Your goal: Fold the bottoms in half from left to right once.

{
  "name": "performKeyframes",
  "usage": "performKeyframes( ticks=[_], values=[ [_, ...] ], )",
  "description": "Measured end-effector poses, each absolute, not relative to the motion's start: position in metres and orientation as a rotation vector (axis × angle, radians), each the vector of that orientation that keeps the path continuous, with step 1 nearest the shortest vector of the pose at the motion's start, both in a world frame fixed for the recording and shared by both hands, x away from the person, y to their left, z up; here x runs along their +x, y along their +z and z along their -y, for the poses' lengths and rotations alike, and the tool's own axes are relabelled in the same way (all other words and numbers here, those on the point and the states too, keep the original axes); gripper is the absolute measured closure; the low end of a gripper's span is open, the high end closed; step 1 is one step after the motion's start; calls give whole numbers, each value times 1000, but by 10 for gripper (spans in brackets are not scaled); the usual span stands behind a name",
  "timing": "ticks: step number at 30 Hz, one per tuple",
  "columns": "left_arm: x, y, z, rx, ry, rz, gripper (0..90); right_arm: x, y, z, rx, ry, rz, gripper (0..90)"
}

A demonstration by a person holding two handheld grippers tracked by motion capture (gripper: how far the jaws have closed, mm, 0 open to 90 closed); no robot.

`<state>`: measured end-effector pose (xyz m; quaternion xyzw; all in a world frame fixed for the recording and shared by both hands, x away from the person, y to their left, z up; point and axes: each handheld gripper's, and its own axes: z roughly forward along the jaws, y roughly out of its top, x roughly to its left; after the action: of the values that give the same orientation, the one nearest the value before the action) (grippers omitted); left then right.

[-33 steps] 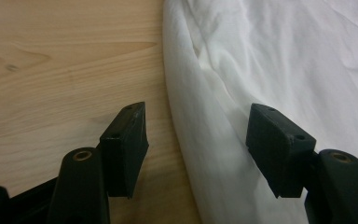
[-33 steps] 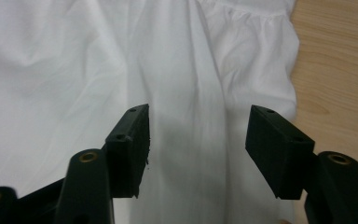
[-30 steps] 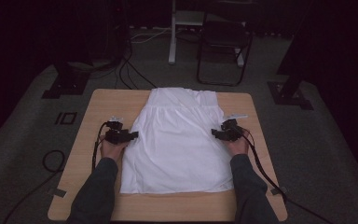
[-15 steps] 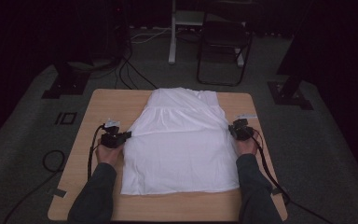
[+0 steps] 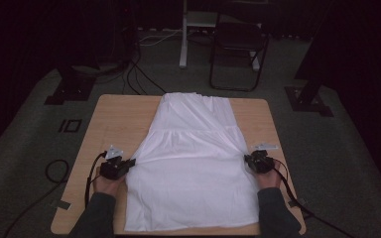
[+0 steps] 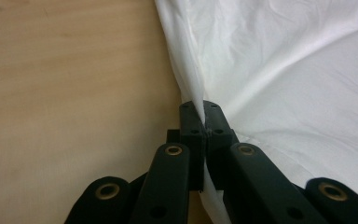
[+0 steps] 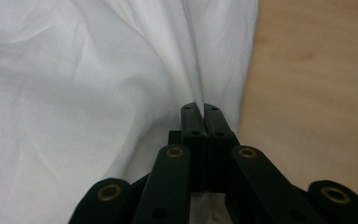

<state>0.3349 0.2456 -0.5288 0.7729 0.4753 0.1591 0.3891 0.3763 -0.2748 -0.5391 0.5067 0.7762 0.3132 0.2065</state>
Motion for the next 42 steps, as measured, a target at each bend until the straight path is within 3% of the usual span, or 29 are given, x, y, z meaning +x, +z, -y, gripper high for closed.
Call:
performKeyframes(
  ticks=[13,14,15,16,17,18,23,24,26,28,32,33,34,35,37,42],
  values=[
    [263,-530,-253,2030,339,-1191,890,292,-540,286,1439,995,-2235,890],
    [263,-529,-254,2022,334,-1184,871,287,-538,285,1439,977,-2262,889],
    [263,-529,-254,2022,334,-1184,789,287,-538,285,1439,977,-2262,889],
    [264,-527,-255,2010,359,-1181,700,289,-536,284,1428,969,-2288,762],
    [267,-524,-258,1986,362,-1174,700,289,-536,284,1428,969,-2288,762],
    [269,-521,-260,1963,361,-1173,591,295,-530,283,1410,995,-2260,593],
    [295,-502,-261,1915,441,-1163,528,323,-503,274,1343,1131,-2176,524],
    [314,-499,-257,1905,442,-1171,514,335,-498,268,1333,1159,-2174,526],
    [314,-499,-257,1905,442,-1171,508,343,-496,263,1322,1173,-2179,531],
    [351,-501,-241,1920,446,-1187,501,379,-496,241,1295,1195,-2210,535],
    [363,-505,-234,1922,441,-1190,493,404,-504,224,1307,1193,-2234,522],
    [377,-510,-222,1948,439,-1193,479,420,-513,214,1343,1178,-2268,581],
    [379,-510,-219,1955,443,-1190,477,426,-518,212,1361,1163,-2303,738],
    [380,-510,-217,1957,443,-1187,472,428,-519,210,1358,1127,-2320,841],
    [380,-509,-213,1961,441,-1175,464,423,-508,211,1305,1126,-2245,880],
    [386,-503,-207,1955,467,-1182,427,413,-469,240,1250,1125,-2034,880]
  ],
)
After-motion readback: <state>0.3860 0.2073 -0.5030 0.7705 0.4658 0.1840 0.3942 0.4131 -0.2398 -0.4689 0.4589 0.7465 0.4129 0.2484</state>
